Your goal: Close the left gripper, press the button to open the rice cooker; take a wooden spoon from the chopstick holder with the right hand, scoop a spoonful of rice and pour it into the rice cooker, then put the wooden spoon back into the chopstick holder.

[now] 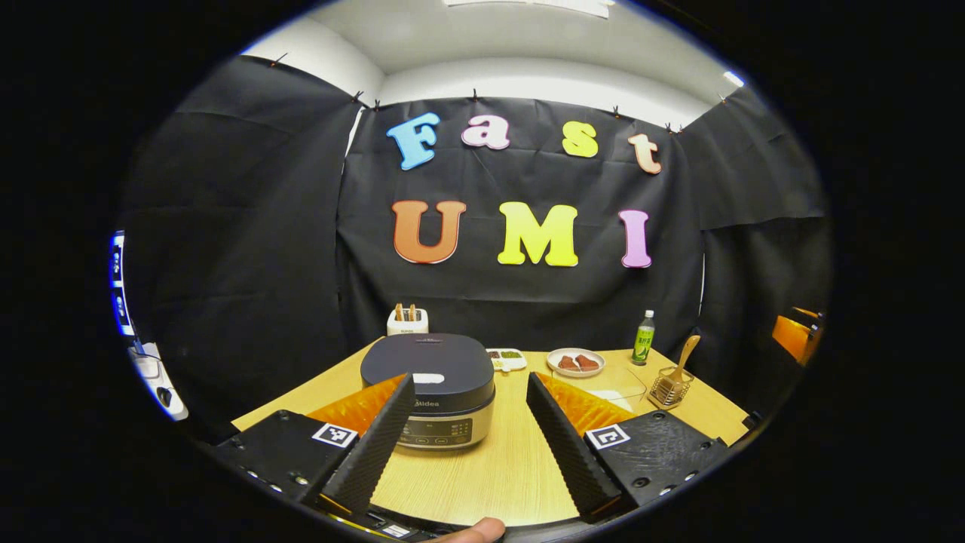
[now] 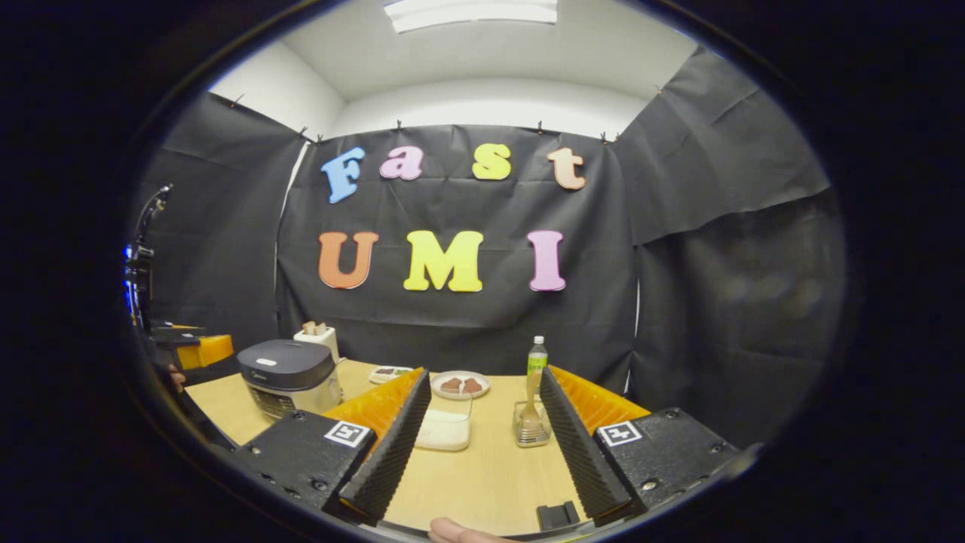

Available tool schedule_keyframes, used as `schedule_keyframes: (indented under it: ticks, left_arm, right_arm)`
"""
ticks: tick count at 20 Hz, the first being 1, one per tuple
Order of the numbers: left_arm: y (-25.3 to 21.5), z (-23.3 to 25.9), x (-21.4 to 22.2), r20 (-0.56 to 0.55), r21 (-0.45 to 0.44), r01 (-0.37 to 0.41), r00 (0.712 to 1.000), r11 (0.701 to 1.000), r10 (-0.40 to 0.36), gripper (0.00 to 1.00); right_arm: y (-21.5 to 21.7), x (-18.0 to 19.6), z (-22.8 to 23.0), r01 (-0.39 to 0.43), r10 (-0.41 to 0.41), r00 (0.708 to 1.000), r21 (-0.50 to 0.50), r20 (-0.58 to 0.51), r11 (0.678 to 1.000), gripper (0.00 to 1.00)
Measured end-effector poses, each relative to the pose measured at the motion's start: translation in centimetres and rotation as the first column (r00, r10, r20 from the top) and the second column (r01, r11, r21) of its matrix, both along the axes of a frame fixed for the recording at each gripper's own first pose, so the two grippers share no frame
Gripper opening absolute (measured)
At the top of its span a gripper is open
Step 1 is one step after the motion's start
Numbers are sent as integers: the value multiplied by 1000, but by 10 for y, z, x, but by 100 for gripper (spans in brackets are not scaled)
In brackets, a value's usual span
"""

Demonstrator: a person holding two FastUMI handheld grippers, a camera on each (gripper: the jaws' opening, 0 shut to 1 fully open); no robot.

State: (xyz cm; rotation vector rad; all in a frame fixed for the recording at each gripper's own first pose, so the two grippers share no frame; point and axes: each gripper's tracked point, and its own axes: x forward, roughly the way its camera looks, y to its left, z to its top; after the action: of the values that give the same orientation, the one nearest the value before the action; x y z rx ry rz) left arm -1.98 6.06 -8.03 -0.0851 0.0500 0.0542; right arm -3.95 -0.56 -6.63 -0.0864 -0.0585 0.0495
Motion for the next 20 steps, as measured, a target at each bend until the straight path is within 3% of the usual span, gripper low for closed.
schedule_keyframes:
  ticks: [7, 12, 20]
  left_arm:
    - [-14, 18, -28, 55, 59, -16, 998, 998, 12, 95]
    - [-34, 25, -41, 93, 62, 28, 995, 998, -33, 95]
    - [-27, 25, -54, 111, 56, 19, 994, 998, -25, 95]
  right_arm:
    - [-1, -8, 6, 13, -13, 1000, -14, -8, 1000, 95]
    - [8, -15, 12, -5, 5, 1000, -28, 8, 1000, 95]
    - [7, -12, 7, -12, 12, 1000, -6, -8, 1000, 95]
